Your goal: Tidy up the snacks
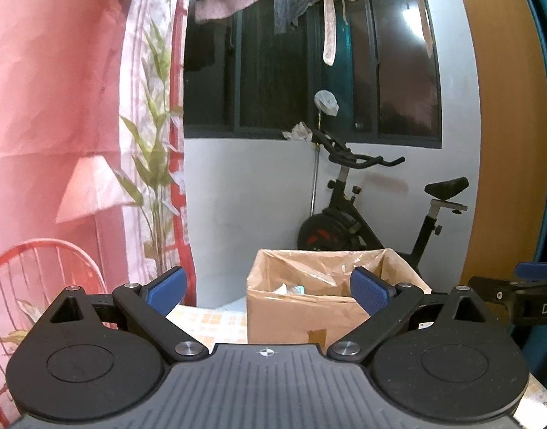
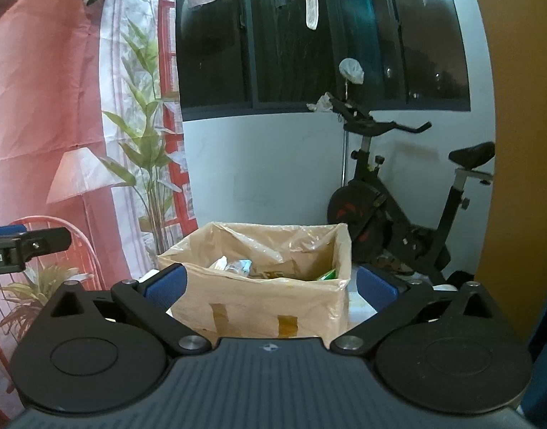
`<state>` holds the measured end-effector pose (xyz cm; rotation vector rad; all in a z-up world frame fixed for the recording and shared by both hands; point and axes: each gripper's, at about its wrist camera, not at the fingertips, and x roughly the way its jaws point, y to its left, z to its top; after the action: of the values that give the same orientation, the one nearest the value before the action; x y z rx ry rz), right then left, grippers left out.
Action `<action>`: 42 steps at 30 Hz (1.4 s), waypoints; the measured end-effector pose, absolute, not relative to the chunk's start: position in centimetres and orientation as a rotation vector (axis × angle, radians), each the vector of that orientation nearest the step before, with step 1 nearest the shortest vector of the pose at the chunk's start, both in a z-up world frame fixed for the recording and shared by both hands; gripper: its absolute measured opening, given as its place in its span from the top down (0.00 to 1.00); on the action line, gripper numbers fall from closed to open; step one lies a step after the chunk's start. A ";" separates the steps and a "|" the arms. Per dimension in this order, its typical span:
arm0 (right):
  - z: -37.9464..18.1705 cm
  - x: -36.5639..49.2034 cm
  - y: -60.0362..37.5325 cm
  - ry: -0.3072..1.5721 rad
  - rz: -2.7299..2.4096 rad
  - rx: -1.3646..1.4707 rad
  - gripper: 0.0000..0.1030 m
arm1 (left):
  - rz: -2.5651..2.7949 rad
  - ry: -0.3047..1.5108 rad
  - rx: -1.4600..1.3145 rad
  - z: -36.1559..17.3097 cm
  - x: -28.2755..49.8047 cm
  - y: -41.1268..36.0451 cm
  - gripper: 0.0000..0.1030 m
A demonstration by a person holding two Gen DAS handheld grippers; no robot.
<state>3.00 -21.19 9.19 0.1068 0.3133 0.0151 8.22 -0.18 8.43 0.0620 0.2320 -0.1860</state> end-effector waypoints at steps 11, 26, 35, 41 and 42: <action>9.3 1.4 -20.4 0.300 0.024 0.115 0.00 | -0.201 0.206 0.056 8.6 6.6 0.2 0.04; 9.1 1.1 -20.1 0.302 0.034 0.111 0.00 | -0.186 0.222 0.042 8.4 6.7 0.6 0.04; 9.1 0.9 -20.0 0.302 0.036 0.111 0.00 | -0.174 0.221 0.049 8.2 6.5 0.7 0.04; 9.1 0.9 -20.0 0.302 0.034 0.113 0.00 | -0.182 0.219 0.039 8.3 6.5 0.8 0.04; 9.1 0.9 -20.0 0.302 0.034 0.114 0.00 | -0.181 0.219 0.038 8.3 6.5 0.8 0.04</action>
<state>0.90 -20.01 9.07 0.1145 0.3021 0.0341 6.51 0.83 8.26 0.0381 0.2195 -0.1807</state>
